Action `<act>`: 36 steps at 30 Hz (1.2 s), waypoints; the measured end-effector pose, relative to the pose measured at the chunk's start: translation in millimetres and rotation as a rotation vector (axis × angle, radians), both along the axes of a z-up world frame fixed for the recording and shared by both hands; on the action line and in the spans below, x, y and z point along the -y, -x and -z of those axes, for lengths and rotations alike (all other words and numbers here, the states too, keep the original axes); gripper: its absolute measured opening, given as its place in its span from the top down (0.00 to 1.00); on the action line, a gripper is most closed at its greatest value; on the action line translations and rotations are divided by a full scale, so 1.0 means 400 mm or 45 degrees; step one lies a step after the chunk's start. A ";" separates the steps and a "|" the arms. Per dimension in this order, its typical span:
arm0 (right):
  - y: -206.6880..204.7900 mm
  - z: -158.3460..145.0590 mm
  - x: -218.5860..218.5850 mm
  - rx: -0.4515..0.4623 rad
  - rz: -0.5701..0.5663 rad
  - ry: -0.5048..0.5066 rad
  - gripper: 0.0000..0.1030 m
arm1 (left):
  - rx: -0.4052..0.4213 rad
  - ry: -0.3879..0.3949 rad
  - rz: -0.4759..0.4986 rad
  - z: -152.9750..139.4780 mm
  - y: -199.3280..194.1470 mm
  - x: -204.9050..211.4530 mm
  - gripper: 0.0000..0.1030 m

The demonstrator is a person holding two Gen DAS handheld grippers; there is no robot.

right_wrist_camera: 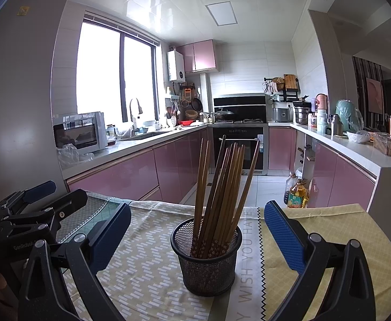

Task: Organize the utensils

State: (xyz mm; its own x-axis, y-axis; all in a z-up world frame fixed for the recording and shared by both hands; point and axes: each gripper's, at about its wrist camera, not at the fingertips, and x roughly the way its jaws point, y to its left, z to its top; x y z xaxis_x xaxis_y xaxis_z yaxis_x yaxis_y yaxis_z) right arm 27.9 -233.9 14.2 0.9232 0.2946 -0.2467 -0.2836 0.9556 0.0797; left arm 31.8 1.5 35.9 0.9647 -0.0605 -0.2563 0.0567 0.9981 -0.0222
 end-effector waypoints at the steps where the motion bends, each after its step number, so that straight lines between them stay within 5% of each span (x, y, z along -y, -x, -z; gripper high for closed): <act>1: 0.001 -0.001 0.001 0.000 0.002 0.002 0.06 | -0.001 0.000 0.000 0.001 0.000 0.000 0.05; 36: 0.000 0.014 0.001 -0.017 0.005 -0.005 0.06 | -0.016 -0.006 -0.001 0.018 0.006 0.005 0.05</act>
State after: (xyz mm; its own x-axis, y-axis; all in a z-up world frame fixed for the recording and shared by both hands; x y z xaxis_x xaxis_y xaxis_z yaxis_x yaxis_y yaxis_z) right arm 27.8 -234.2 8.6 0.9209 0.2923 -0.2580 -0.2790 0.9563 0.0874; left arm 29.3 -0.6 28.5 0.9615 -0.0584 -0.2687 0.0556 0.9983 -0.0180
